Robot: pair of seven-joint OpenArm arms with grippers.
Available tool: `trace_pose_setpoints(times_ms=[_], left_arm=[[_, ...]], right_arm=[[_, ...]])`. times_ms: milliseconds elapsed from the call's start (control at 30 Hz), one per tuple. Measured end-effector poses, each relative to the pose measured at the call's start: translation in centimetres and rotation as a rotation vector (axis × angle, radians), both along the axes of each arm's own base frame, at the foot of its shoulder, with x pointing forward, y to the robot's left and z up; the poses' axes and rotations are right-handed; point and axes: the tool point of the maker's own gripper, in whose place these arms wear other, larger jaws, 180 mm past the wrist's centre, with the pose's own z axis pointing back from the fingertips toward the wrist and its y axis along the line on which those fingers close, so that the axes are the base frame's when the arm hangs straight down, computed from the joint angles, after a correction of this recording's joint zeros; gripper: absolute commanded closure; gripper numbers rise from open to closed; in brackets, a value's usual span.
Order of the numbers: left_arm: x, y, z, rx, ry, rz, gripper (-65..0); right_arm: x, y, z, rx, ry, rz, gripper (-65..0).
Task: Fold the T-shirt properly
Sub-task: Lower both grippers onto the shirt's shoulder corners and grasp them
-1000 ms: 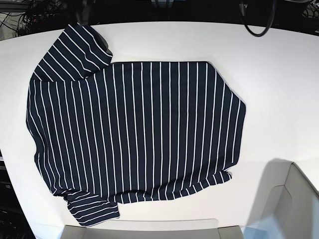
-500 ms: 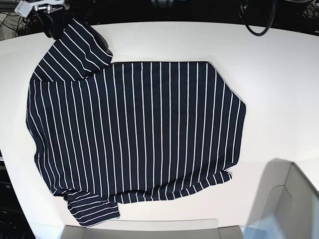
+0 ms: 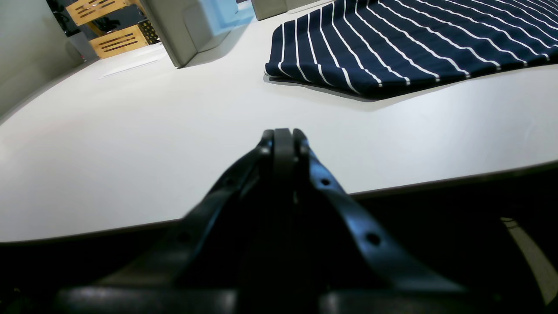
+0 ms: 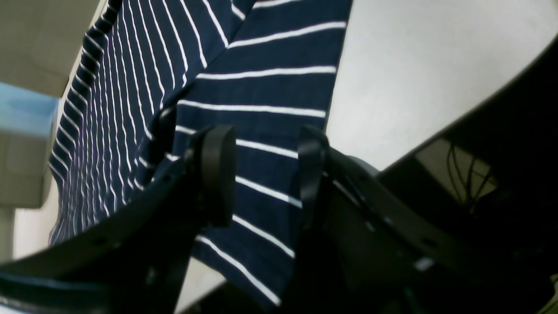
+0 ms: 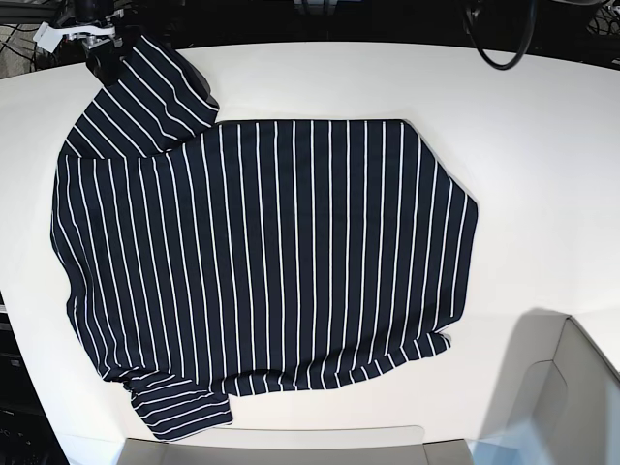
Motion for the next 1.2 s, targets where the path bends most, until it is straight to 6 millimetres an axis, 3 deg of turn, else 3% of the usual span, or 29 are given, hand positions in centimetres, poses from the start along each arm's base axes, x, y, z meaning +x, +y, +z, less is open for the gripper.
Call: trace_pose_setpoints(times_ms=[200,467,800,900,1200], left_arm=[[0.0,0.0,0.0,0.0,0.0,0.001,-0.4],[0.0,-0.1,0.0,0.0,0.0,-0.003,-0.4],[0.2,0.2,0.3,0.005,-0.01,0.002,-2.8],[1.4,0.1,1.0,0.007,-0.024,0.002,-9.1],[8.8,-0.7,4.3,-0.041,-0.014,0.036,-16.0]], right_arm=[[-1.0,-2.8,-1.5,-0.024,0.044,-0.076,-24.3],[1.4,-1.0,-2.5,0.045,0.057,0.016,-24.3],[1.5,1.6,-2.7,0.117,0.077,0.066,-24.3],[1.3,3.0,-2.9,0.153,0.088,0.101,-24.3],[1.4,3.0,-2.8,0.152,0.095,0.118,-24.3]])
